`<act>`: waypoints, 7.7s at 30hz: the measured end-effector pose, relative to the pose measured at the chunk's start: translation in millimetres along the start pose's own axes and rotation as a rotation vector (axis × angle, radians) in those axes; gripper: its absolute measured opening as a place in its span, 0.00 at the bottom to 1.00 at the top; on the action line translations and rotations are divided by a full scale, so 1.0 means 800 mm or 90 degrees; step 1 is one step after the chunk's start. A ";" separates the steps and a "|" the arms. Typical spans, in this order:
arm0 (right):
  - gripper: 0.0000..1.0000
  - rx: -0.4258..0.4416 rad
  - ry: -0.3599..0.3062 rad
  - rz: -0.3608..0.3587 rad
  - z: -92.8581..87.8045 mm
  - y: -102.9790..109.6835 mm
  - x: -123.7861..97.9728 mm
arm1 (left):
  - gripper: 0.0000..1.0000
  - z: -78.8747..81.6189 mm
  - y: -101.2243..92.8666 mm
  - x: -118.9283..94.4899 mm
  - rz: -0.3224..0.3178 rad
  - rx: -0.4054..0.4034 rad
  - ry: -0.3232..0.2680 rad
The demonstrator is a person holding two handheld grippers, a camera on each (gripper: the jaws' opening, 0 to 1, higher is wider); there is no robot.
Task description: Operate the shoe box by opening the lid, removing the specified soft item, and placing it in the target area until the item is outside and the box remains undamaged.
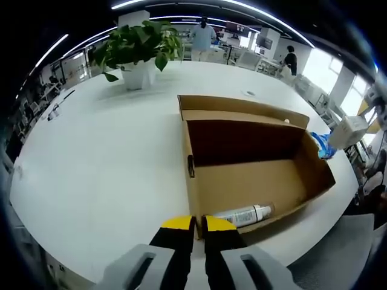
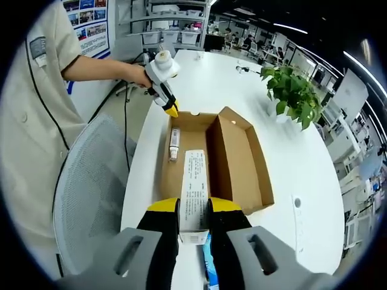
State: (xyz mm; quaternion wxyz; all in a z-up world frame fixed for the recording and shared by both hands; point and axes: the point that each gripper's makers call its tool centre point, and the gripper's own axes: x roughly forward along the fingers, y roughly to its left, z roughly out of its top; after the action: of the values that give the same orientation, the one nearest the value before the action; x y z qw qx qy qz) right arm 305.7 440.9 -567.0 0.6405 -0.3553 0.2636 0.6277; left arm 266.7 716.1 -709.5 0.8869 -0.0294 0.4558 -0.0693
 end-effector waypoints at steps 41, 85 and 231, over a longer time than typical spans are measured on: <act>0.16 0.036 0.063 -0.067 -0.121 -0.068 -0.079 | 0.05 0.000 0.002 0.002 0.003 -0.005 0.009; 0.15 0.077 0.154 -0.082 -0.276 -0.146 -0.075 | 0.05 0.000 0.000 0.005 0.003 0.006 0.043; 0.96 0.398 -0.040 -0.363 -0.266 -0.010 -0.125 | 0.49 0.059 -0.093 0.028 -0.244 0.509 0.147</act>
State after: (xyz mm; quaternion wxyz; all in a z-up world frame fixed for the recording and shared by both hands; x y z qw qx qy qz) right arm 329.2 212.1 -617.4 0.8734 -0.1833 0.3123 0.3258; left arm 311.3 638.4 -691.4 0.7431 0.2393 0.4755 -0.4055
